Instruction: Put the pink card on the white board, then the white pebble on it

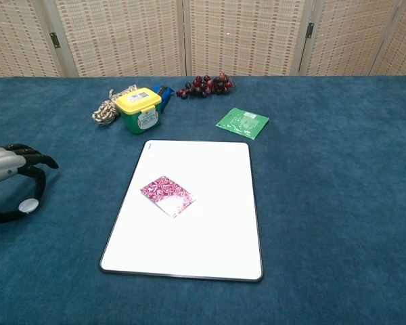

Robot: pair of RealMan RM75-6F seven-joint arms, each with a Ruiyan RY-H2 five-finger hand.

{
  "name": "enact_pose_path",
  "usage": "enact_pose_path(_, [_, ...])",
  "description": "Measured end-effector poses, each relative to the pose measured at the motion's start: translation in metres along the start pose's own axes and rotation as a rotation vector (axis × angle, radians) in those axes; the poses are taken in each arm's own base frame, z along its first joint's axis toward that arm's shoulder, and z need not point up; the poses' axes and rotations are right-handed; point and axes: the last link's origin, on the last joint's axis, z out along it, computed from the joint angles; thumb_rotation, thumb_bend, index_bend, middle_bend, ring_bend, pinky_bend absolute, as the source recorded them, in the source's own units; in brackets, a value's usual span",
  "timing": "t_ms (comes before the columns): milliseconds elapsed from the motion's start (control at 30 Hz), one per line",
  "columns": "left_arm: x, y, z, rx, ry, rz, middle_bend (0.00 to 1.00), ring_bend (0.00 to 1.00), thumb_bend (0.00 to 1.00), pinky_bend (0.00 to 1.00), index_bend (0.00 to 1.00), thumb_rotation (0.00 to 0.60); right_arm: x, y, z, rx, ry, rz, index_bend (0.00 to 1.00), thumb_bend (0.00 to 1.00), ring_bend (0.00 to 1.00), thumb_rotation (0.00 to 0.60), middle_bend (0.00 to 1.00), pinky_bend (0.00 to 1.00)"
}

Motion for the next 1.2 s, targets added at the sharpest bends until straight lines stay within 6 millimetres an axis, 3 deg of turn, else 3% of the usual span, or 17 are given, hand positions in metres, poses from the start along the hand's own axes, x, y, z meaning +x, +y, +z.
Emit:
enact_pose_path(200, [0.021,0.015,0.01,-0.066,0.048,0.004,0.16,0.12,0.4,0.0,0.52,0.6,-0.001,0.0,0.0,0.001,-0.003,0.0,0.08,0.38,0.18,0.6,0.16,0.09])
enact_pose_path(533, [0.058,0.074,0.043,-0.257,0.116,0.008,0.17,0.12,0.4,0.0,0.52,0.6,0.001,0.007,-0.004,-0.024,0.003,0.002,0.08,0.38,0.18,0.6,0.16,0.09])
enact_pose_path(900, [0.071,0.125,0.075,-0.343,0.108,0.03,0.17,0.12,0.4,0.0,0.51,0.6,0.001,0.013,-0.007,-0.042,-0.001,0.005,0.08,0.38,0.18,0.6,0.16,0.09])
enact_pose_path(1200, [0.072,0.144,0.095,-0.335,0.072,0.018,0.17,0.12,0.4,0.0,0.51,0.6,0.002,0.017,-0.01,-0.057,0.006,0.008,0.08,0.38,0.18,0.6,0.16,0.09])
